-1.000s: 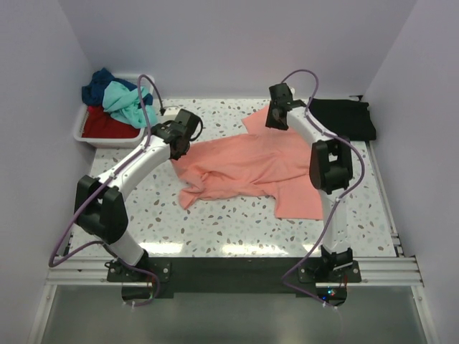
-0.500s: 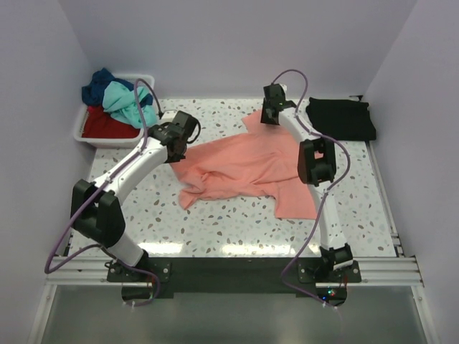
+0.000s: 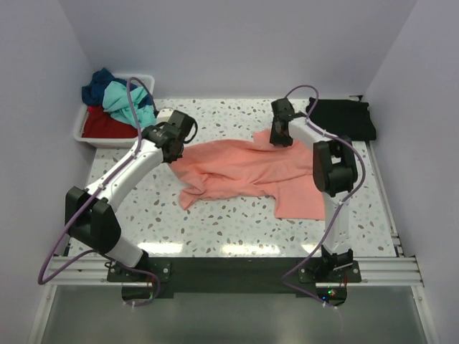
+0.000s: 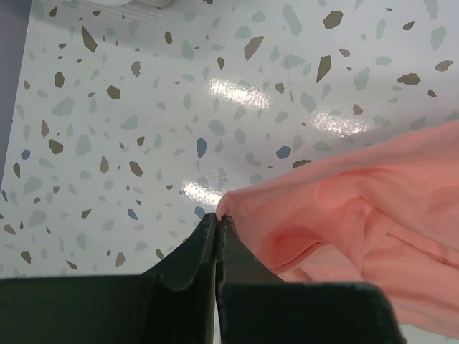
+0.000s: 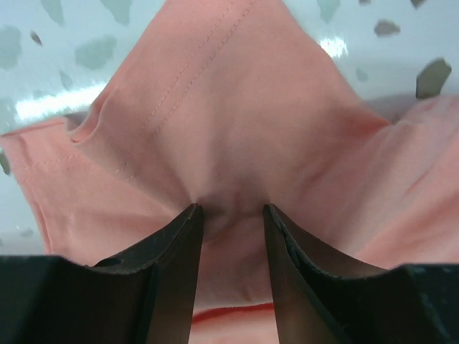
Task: Fold and stack the t-shirts
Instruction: Flatten the tshirt out
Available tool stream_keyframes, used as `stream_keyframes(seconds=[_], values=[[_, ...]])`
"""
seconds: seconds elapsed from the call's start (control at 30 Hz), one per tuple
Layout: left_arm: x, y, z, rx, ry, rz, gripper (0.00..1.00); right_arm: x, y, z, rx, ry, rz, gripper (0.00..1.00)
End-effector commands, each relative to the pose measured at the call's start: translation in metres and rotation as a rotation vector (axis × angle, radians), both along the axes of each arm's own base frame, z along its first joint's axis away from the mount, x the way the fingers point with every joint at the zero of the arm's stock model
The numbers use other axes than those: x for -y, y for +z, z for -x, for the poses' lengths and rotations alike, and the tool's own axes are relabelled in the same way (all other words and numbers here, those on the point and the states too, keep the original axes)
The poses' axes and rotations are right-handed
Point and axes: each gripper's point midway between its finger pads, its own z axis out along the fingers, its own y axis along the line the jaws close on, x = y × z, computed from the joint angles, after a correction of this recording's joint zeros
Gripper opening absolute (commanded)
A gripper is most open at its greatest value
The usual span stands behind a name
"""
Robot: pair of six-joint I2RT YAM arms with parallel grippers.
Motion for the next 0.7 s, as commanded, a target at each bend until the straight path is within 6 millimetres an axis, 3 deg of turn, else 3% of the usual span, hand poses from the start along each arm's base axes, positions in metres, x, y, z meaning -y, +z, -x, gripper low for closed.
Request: stream_keyframes(seconds=[0.0, 0.17, 0.33, 0.47, 0.6, 0.63, 0.67], values=[[-0.010, 0.013, 0.003, 0.045, 0.018, -0.014, 0.00, -0.004, -0.017, 0.061, -0.147, 0.033, -0.028, 0.44], [-0.025, 0.027, 0.013, 0.091, 0.091, -0.038, 0.00, -0.021, -0.021, 0.106, -0.196, 0.095, -0.024, 0.44], [-0.041, 0.038, 0.035, 0.118, 0.192, -0.038, 0.00, -0.048, -0.011, 0.124, -0.187, 0.153, -0.033, 0.44], [-0.053, 0.053, 0.054, 0.147, 0.239, -0.034, 0.00, -0.051, 0.000, 0.107, -0.158, 0.155, -0.012, 0.45], [-0.058, 0.052, 0.071, 0.111, 0.246, -0.029, 0.00, -0.053, 0.012, 0.077, -0.109, 0.168, 0.035, 0.45], [-0.057, 0.050, 0.073, 0.106, 0.247, -0.023, 0.00, -0.058, 0.024, 0.063, -0.071, 0.172, 0.030, 0.45], [-0.057, 0.050, 0.077, 0.101, 0.246, -0.010, 0.00, -0.059, 0.019, 0.060, -0.083, 0.183, 0.045, 0.45]])
